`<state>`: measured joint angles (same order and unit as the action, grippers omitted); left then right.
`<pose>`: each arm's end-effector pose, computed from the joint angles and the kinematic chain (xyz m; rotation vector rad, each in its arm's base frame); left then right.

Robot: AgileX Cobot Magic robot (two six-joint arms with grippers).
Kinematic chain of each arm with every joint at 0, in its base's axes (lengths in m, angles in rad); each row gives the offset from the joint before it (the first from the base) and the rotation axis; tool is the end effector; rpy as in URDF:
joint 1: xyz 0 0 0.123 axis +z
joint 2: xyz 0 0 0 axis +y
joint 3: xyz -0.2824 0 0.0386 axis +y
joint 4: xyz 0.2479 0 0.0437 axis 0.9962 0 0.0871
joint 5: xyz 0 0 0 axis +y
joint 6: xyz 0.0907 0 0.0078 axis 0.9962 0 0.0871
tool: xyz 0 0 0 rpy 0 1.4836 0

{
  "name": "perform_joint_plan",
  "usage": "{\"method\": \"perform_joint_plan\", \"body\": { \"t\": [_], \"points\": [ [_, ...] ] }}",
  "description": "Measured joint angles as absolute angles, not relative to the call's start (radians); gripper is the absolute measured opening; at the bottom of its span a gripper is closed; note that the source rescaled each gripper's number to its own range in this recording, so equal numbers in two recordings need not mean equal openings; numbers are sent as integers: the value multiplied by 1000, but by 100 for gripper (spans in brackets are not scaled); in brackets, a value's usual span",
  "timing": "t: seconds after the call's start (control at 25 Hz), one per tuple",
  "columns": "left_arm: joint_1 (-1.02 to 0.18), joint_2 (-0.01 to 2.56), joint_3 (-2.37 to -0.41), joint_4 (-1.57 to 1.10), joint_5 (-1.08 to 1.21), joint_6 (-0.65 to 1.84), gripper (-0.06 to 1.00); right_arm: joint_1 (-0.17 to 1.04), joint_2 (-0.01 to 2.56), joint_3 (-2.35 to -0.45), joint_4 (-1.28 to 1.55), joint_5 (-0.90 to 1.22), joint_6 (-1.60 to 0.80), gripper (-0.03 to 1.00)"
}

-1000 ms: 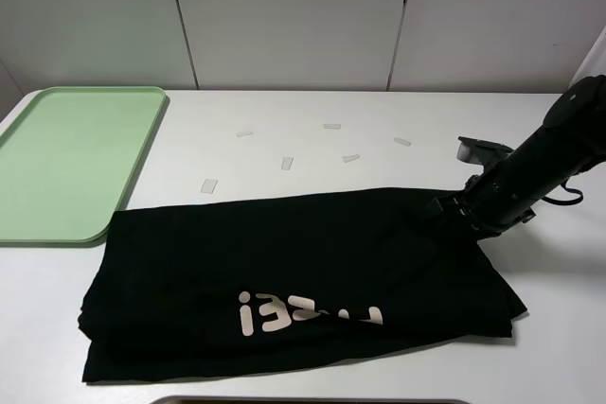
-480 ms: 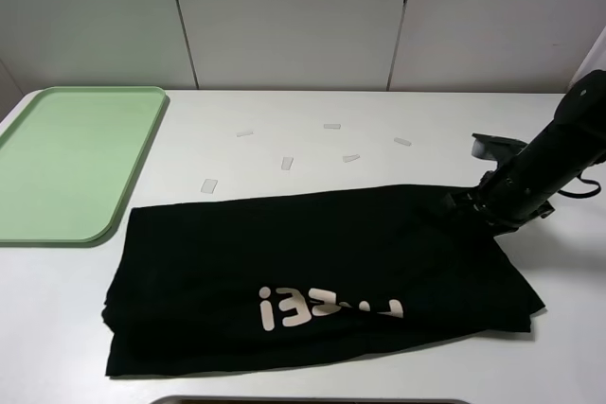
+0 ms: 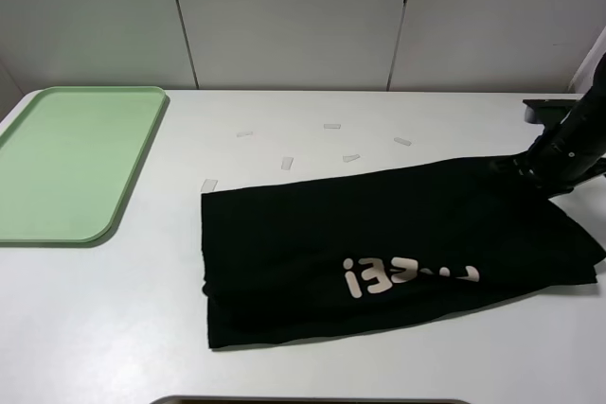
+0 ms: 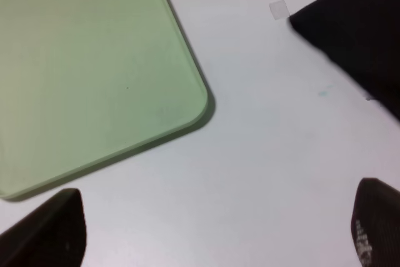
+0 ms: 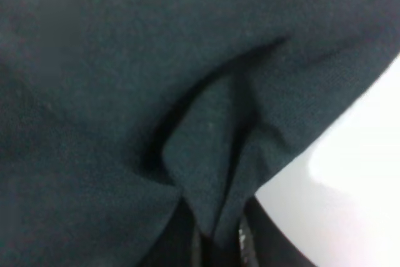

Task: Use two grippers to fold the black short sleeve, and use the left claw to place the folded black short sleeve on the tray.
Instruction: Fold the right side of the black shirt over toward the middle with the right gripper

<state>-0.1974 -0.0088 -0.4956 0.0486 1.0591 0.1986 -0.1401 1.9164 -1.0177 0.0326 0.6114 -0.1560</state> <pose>-0.0048 0.0049 0.2761 0.3986 1.9985 0.0589 0.3308 -0.0449 0.1188 0.0141 2.9923 -0.0021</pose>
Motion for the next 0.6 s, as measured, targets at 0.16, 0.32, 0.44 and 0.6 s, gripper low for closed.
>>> {"method": "perform_joint_plan", "body": {
  "t": [0.16, 0.32, 0.44, 0.6],
  "points": [
    [-197, -9, -496, 49, 1059, 199, 84, -182, 1913, -1046, -157, 633, -5, 0],
    [-197, -9, -496, 49, 1059, 199, 84, -181, 1912, -1049, -259, 689, 100, 0],
    [-197, -9, -496, 49, 1059, 199, 84, -149, 1904, -1058, -317, 739, 145, 0],
    [-197, -9, -496, 49, 1059, 199, 84, -94, 1859, -1063, -354, 772, 189, 0]
  ]
}}
